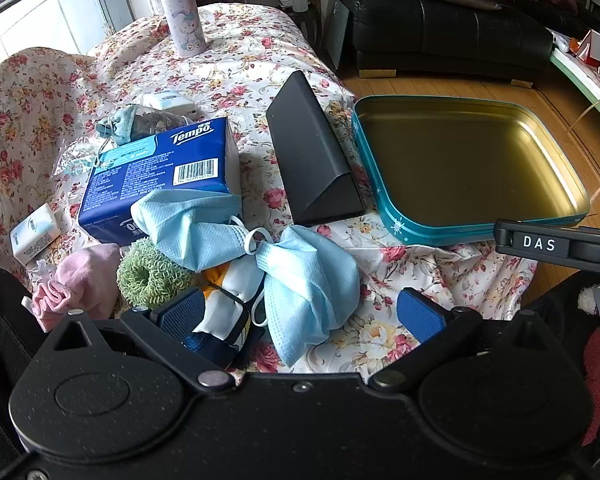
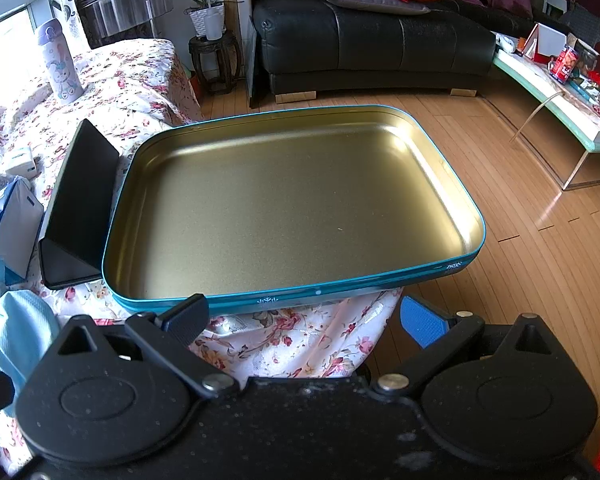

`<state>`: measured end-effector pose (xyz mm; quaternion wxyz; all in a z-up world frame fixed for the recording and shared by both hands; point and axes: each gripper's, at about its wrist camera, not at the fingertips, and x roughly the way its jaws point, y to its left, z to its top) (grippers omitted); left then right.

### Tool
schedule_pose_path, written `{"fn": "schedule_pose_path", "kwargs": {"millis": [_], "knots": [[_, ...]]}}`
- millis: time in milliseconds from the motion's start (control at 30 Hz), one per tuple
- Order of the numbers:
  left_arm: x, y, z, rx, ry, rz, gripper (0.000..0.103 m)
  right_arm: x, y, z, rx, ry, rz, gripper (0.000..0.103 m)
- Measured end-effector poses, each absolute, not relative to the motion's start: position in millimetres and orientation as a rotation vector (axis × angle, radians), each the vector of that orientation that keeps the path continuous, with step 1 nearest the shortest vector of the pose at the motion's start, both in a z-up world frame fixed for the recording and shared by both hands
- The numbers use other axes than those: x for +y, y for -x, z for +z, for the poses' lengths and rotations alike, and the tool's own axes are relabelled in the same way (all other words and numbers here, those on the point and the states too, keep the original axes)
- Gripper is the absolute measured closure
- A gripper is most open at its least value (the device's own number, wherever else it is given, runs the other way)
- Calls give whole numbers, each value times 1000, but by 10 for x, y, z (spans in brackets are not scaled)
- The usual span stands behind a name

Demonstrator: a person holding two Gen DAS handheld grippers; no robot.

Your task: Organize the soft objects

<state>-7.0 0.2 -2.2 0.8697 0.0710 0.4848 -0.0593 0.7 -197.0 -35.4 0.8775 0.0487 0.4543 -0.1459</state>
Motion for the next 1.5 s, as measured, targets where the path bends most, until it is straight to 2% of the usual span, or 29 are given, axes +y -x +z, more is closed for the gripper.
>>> {"fn": "schedule_pose_path", "kwargs": {"millis": [600, 900, 1267, 1500], "knots": [[204, 17, 139, 952, -113, -81, 4, -1930, 40, -301, 905, -80, -334, 0], [707, -132, 332, 863, -77, 8, 4, -1892, 118, -219, 833, -38, -416, 0], [1536, -440, 362, 904, -49, 52, 4, -1707, 62, -198, 873, 112, -437, 1], [1880, -482, 368, 954, -52, -34, 4, -1653, 152, -93, 863, -160, -230, 3]]}}
